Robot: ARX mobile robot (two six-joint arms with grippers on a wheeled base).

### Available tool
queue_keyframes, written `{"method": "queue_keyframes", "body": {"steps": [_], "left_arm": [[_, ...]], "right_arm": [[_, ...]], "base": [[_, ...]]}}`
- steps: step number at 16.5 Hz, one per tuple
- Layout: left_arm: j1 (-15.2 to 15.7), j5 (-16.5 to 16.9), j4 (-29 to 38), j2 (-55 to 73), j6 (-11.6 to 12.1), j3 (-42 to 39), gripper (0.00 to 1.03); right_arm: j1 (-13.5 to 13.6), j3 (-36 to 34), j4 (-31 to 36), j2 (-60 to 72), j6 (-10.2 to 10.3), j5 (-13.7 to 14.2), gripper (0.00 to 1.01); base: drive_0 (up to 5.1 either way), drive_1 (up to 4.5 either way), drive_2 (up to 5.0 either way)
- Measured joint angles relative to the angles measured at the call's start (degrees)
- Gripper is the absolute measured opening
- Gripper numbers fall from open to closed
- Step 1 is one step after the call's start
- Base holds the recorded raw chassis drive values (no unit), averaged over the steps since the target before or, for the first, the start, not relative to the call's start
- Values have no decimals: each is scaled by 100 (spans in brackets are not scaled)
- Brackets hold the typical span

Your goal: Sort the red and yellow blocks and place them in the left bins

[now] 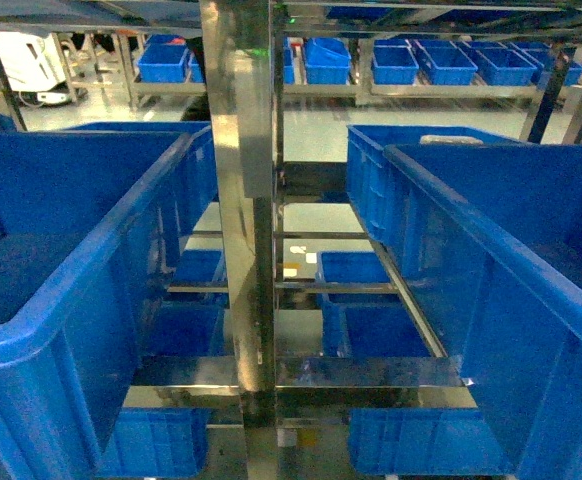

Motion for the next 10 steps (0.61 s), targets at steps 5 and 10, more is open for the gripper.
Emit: {"method": "queue_keyframes", "body": {"steps": [5,10], "left_arm": [[37,-52,-212,393,98,306,27],[413,-743,-870,3047,-39,2966,27]], "right_arm": [[0,0,0,0,0,0,98],[0,0,0,0,0,0,98]], "base": [[0,0,0],[0,0,0]]}}
